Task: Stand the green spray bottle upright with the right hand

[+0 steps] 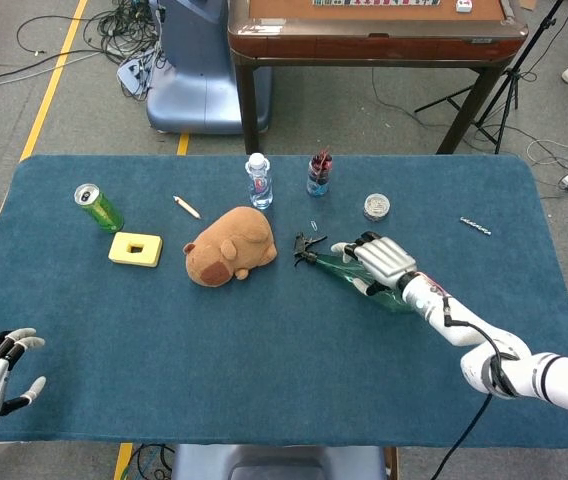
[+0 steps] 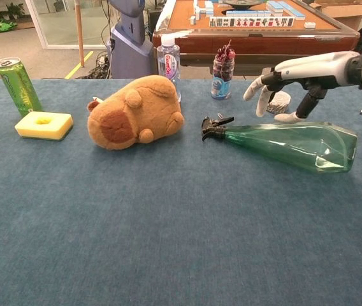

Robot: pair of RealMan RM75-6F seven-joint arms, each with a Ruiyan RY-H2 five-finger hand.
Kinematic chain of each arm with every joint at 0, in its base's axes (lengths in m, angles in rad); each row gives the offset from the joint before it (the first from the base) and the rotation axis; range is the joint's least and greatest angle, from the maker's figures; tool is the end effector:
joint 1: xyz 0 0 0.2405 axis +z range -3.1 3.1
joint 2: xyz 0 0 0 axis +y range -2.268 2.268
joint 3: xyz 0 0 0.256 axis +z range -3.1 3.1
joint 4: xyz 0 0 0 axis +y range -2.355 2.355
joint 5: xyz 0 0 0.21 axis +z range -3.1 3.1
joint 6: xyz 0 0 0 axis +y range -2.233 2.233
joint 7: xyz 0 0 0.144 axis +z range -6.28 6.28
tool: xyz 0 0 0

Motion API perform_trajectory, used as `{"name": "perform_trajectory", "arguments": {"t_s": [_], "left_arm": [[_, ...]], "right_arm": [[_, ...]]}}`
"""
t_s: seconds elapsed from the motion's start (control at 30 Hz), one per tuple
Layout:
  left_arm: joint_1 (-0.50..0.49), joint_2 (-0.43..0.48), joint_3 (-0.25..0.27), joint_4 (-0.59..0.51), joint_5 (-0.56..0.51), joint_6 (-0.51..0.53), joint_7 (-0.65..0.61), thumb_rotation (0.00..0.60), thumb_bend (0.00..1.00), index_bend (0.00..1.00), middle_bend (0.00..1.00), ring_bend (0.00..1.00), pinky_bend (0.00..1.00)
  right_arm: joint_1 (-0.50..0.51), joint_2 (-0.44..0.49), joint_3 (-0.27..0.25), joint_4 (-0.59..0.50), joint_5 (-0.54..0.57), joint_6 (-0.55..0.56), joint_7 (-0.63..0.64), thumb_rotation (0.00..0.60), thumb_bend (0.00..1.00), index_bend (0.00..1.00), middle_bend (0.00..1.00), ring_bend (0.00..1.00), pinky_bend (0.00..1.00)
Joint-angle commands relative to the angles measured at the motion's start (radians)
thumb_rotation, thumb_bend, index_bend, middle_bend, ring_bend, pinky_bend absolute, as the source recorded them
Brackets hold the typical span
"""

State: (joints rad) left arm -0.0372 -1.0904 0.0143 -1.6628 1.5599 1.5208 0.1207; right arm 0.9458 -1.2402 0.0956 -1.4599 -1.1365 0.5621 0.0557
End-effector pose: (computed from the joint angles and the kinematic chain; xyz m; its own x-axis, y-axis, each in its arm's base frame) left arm -0.3062 0.1522 0.1566 0.4881 0.0471 0.8715 0.8728 -0.0281 -0.4873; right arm -0.1587 -0.3917 0.0451 0.4866 -0.4960 0.7192 -0.8635 -0.3982 0.3096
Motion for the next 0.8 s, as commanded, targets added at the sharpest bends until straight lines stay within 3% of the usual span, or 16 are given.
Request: {"name": "perform_trajectory", "arguments": {"t_s": [0.03,0.23,0.43,0.53,0.8], "left_arm": [[0.000,-0.001,-0.001,0.001,-0.001,0.000,0.001,0.600,0.26,0.35,0.25,0.21,0.23],[-0.002,-0.003,-0.002,0.004,-0.002,-0.005,0.003,0.600,0.26,0.35,0.25,0.21,0.23],[0.000,-0.003,-0.003,0.009,-0.006,-0.004,0.000,0.600,0.26,0.35,0.25,0.21,0.23],[0.001,-0.002,-0.003,0.011,-0.009,-0.004,-0.001,0.600,0.26,0.35,0.25,0.21,0.23],[-0.003,-0.006,-0.002,0.007,0.005,-0.003,-0.005,0.600,0.26,0.35,0.25,0.21,0.23]], "right_arm": [[0.060,-0.064,0.018,0.073,0.102,-0.070,-0.057,0.571,0.58,0.16,0.29,0.16,0.11],[0.121,-0.140,0.002,0.175,0.211,-0.122,-0.111,0.566,0.78,0.16,0.29,0.16,0.11],[0.157,-0.190,-0.017,0.227,0.279,-0.156,-0.129,0.565,0.90,0.16,0.29,0.16,0.11],[0.161,-0.191,-0.025,0.210,0.266,-0.162,-0.134,0.566,0.91,0.16,0.31,0.16,0.11],[0.137,-0.148,0.011,0.089,0.141,-0.184,-0.072,0.565,0.96,0.16,0.33,0.16,0.11]]}}
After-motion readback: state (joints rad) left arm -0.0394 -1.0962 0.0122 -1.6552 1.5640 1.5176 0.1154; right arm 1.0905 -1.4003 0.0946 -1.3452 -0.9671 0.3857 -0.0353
